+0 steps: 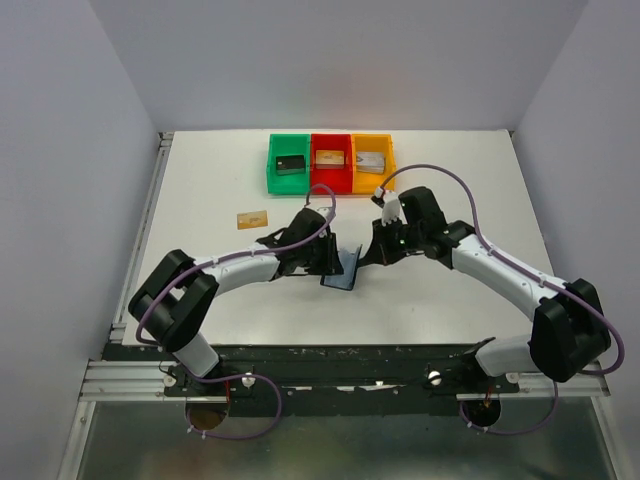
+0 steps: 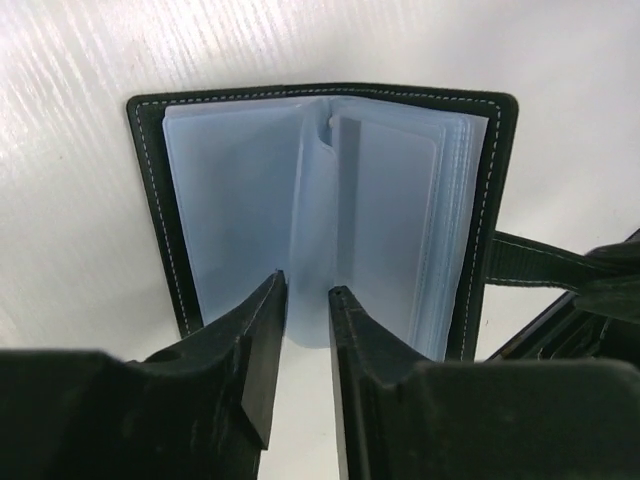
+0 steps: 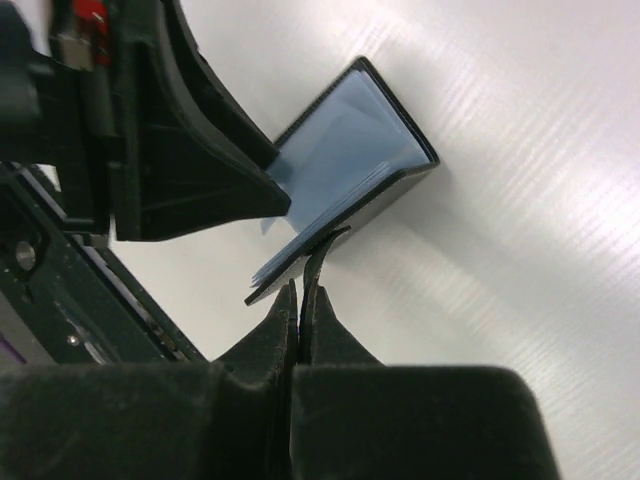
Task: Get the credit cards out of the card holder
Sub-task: Remove the credit card from the card holder.
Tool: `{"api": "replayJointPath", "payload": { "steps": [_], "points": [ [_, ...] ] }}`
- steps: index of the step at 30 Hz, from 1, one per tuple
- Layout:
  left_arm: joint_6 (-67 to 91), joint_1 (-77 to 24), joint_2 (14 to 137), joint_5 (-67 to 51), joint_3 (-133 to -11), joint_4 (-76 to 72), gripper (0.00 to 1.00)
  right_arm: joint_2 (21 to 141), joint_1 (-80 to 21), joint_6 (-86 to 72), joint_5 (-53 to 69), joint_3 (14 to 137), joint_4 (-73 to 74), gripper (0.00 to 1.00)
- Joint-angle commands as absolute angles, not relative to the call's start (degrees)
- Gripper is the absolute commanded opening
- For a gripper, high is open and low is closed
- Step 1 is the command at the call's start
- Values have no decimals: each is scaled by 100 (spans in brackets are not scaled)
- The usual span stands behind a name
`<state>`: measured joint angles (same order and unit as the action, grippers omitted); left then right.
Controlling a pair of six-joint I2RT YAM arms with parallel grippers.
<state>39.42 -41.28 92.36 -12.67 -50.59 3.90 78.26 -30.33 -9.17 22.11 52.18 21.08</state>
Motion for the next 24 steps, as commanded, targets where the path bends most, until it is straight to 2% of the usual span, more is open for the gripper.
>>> {"api": "replayJointPath", "payload": {
  "steps": [1, 6, 17, 21, 24],
  "points": [
    [4139, -4149, 8939, -1134, -4773, 211, 34, 8094, -2997, -738, 3075, 5703, 1898, 0],
    [4210, -4148, 8526, -1037, -4500, 255, 26, 8350, -2997, -861, 3331, 5828, 2066, 0],
    [4149, -4148, 7752, -791, -4078, 615, 27, 8130, -2997, -914, 3094, 5379, 2197, 0],
    [4104, -4148, 7857, -747, -4148, 720, 34, 8139, -2997, -932, 2945, 5204, 2206, 0],
    [4087, -4148, 7840, -659, -4201, 765, 47, 8112, -2997, -958, 2752, 5098, 2197, 0]
  ]
}}
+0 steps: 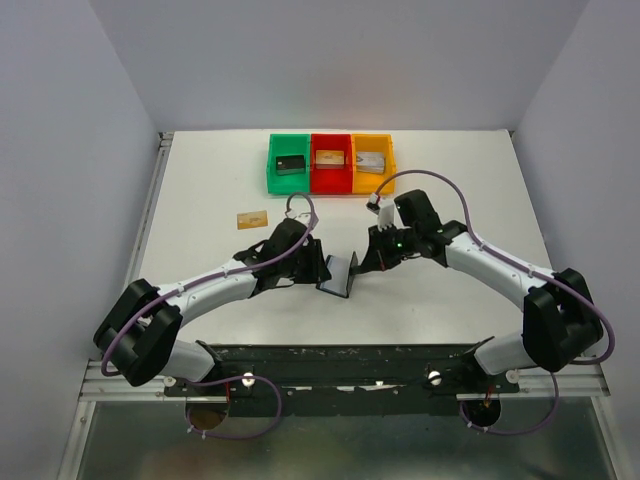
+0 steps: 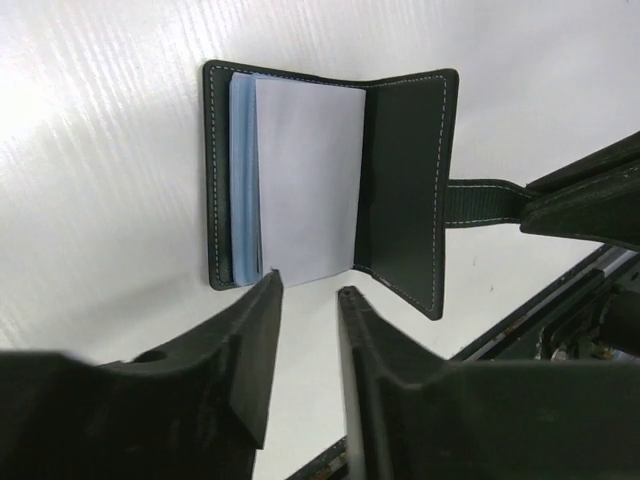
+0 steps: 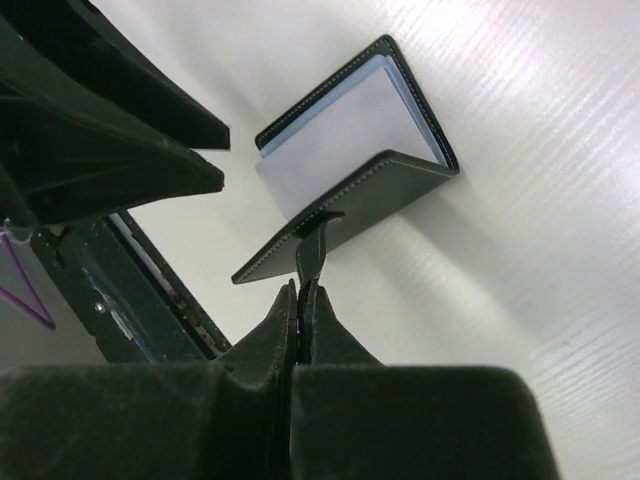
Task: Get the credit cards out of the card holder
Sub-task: Remove the credit card from the card holder.
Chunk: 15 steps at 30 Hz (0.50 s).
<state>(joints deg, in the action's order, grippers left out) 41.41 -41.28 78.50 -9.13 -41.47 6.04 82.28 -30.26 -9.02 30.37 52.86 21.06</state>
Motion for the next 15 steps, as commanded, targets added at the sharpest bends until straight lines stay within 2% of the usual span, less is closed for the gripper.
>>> {"api": "replayJointPath", "payload": {
  "steps": [1, 4, 15],
  "points": [
    [4070, -4148, 7831, -659, -4227, 773, 51, 8095, -2997, -958, 2647, 5080, 2215, 0],
    [4034, -4157, 7927, -721, -4385, 765, 63, 8121, -2997, -993, 2173, 5115, 2329, 0],
    [4034, -4148, 8411, -782, -4746, 853, 64, 8323, -2979, -1300, 854, 5212, 2689, 0]
  ]
}}
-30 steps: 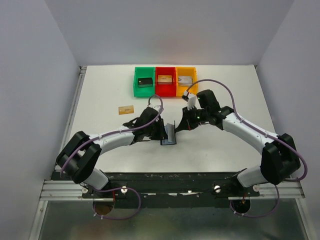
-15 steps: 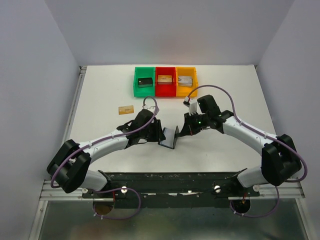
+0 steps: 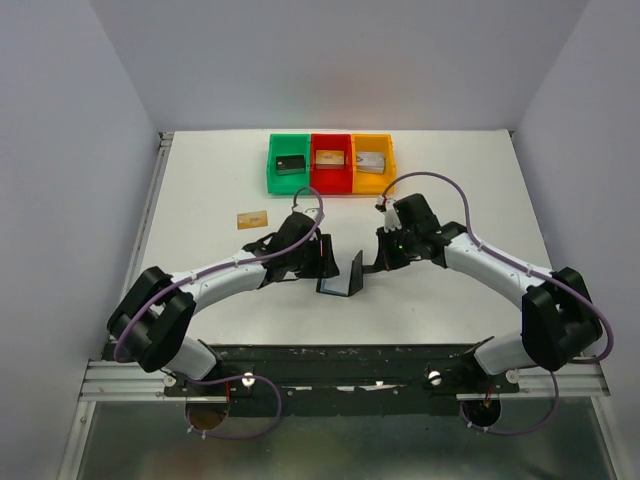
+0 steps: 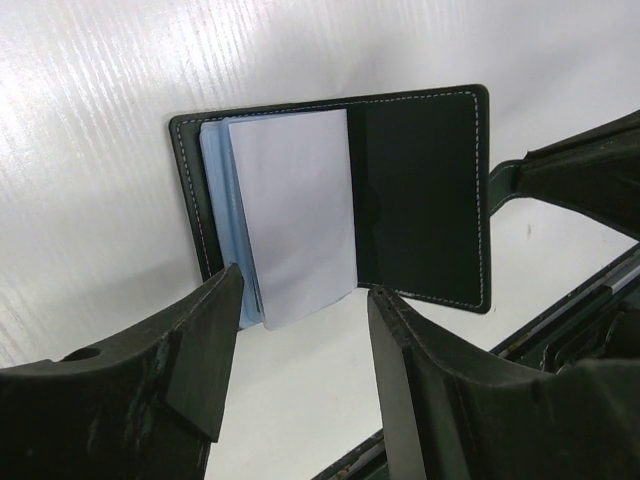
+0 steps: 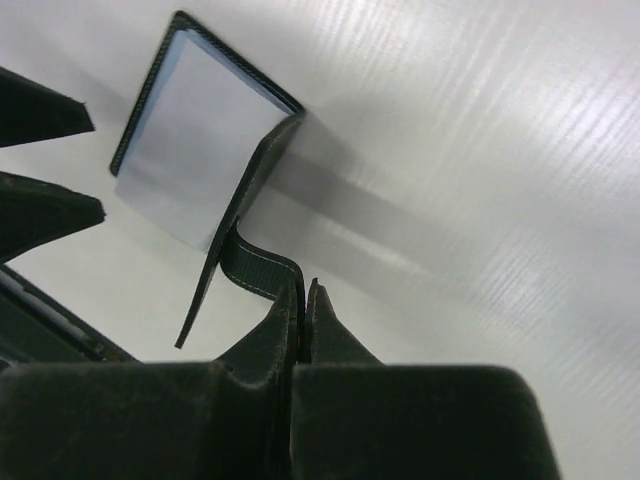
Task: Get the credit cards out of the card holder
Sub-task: Remove the credit card from the card holder.
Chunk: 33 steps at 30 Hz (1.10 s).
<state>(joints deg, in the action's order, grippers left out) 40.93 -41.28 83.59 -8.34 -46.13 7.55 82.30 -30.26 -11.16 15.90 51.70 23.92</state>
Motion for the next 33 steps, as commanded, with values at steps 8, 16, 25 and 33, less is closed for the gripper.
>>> {"api": "replayJointPath", "payload": {
  "steps": [8, 16, 25, 33],
  "points": [
    [4025, -4096, 8517, -844, -4825, 852, 65, 8437, -2944, -1626, 589, 5027, 2716, 0],
    [3999, -4087, 8762, -879, -4887, 861, 65, 8701, -2848, -1731, 641, 4887, 2611, 0],
    [3999, -4087, 9026, -1081, -4983, 774, 65, 8719, -2839, -1731, 808, 4764, 2435, 0],
    [3990, -4096, 9053, -1563, -4896, 300, 65, 8736, -2839, -1723, 879, 4737, 2382, 0]
  ]
}}
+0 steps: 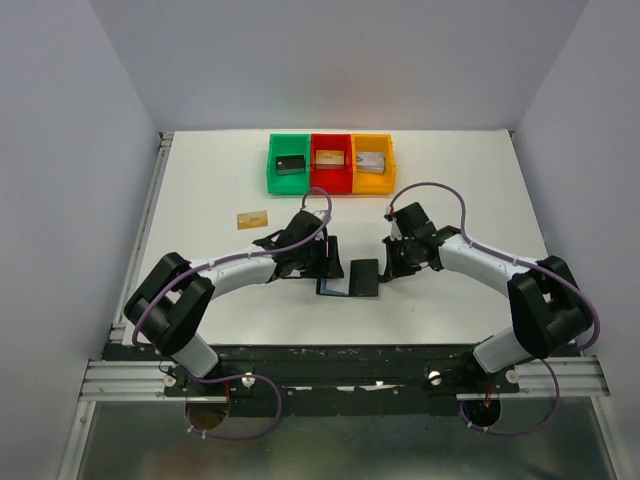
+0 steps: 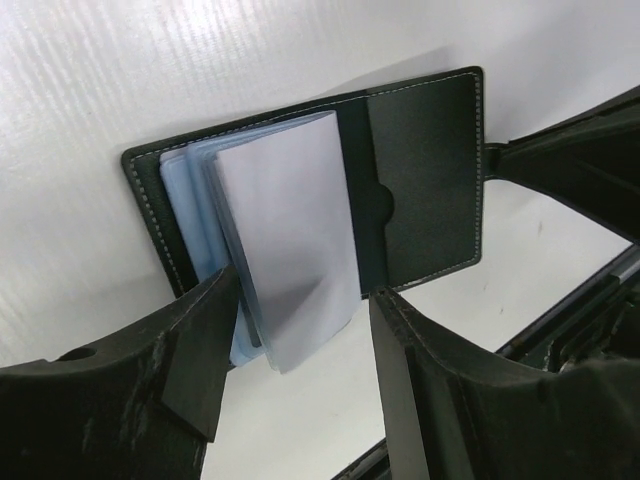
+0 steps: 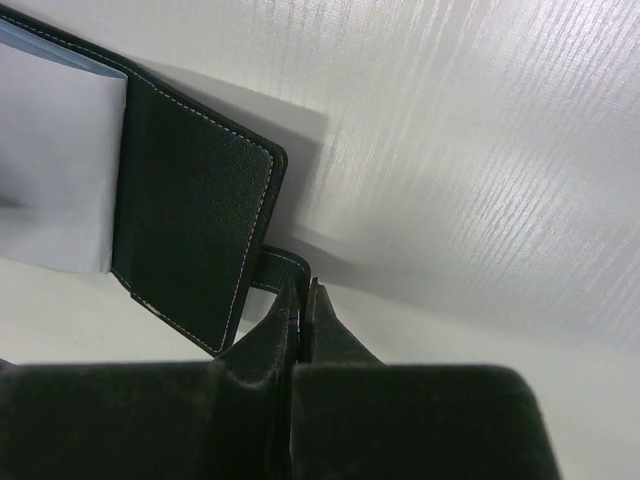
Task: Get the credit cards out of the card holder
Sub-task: Remove the credit card from the card holder.
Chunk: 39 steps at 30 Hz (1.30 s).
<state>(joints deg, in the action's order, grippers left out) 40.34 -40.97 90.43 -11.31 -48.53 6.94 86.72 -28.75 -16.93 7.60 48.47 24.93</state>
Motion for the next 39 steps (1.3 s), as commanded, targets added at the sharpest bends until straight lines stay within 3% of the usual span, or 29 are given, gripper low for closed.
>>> {"api": "replayJointPath", "payload": {
  "steps": [1, 7, 24, 31, 36, 39],
  "points": [
    [3990, -4104, 9070, -1678, -4896, 221, 64, 8736, -2839, -1723, 888, 4746, 2364, 0],
    [3947, -4148, 9062, -2258, -4843, -377, 62, 8736, -2839, -1731, 940, 4737, 2347, 0],
    [3472, -4465, 8781, -2944, -5457, -256, 65, 8736, -2821, -1775, 853, 4737, 2373, 0],
    [3576, -4281, 8350, -1759, -5309, 491, 64, 8693, -2813, -1977, 476, 4807, 2662, 0],
    [4051, -3727, 8148, -1635, -4765, 396, 61, 8324, -2813, -2135, 133, 4773, 2891, 45],
    [4122, -3543, 7963, -1451, -4615, 448, 60, 8008, -2821, -2118, 26, 4904, 3111, 54]
  ]
}}
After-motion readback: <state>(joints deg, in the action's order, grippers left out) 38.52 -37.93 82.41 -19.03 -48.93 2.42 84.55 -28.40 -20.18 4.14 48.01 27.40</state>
